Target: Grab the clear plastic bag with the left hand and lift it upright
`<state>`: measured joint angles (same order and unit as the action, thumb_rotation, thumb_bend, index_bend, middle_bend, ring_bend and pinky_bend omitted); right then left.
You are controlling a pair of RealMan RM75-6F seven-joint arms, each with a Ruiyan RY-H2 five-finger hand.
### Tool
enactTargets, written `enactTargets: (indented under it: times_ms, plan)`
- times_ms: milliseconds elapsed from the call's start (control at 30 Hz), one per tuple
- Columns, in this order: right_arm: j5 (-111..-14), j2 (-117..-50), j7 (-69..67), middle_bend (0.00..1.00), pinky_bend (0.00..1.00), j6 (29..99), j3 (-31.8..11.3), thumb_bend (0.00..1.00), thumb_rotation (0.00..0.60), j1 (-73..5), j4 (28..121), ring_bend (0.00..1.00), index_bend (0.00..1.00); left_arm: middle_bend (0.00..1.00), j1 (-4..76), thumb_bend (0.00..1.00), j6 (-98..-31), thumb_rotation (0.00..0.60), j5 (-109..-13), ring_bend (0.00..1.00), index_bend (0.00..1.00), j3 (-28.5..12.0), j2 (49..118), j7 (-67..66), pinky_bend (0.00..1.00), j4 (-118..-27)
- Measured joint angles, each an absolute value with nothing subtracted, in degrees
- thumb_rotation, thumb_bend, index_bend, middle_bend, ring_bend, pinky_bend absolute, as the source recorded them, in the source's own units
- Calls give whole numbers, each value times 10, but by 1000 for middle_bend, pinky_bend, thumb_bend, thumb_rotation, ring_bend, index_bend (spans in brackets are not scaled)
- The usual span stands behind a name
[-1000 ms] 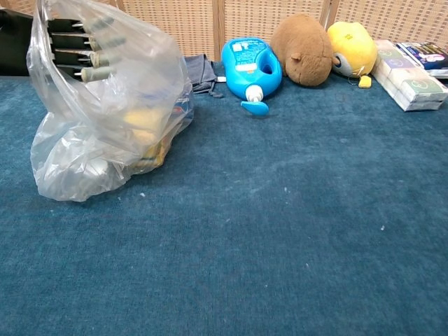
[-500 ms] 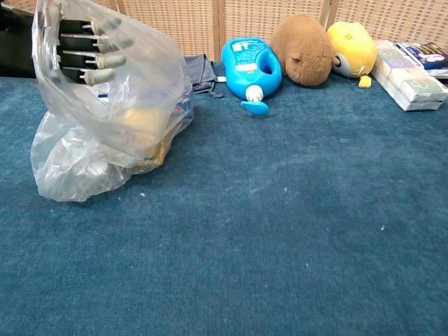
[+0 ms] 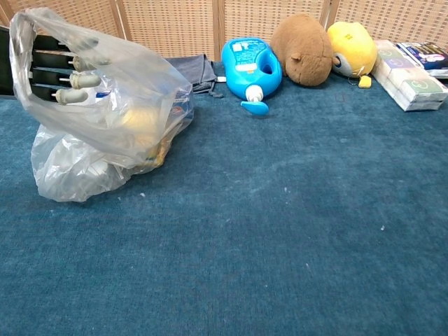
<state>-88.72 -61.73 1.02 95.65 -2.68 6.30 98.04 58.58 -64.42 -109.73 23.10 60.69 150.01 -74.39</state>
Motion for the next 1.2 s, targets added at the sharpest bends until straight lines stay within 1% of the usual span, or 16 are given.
enactTargets:
  times_ms: [133,267,433,600,767,900,1200]
  plan:
    - [-888,-616,12,416,218,958,-27,323,65,64,983,318,425,266,585,311,-656,126,-1092,252,270,230,607,1502,301,-743]
    - [-888,-614,13,416,218,961,-27,323,64,66,985,318,424,266,581,310,-667,122,-1064,251,270,217,605,1502,301,-750]
    - [-888,-614,14,416,218,961,-27,323,63,66,985,318,424,266,576,311,-692,129,-1056,252,271,205,598,1501,301,-756]
    - [-888,-614,14,416,218,960,-27,323,59,66,985,318,425,266,570,311,-699,120,-1038,252,270,195,593,1501,301,-760]
    - [-887,-614,15,416,218,958,-27,323,63,65,985,318,424,266,559,311,-695,122,-1007,251,270,182,588,1502,301,-768]
    - [-887,-615,16,416,218,956,-27,324,61,64,985,318,425,266,554,310,-684,122,-1001,252,270,179,586,1500,302,-770]
    - [-886,-615,18,416,218,956,-27,323,63,64,986,318,425,265,556,311,-657,122,-1029,252,270,194,591,1492,301,-760]
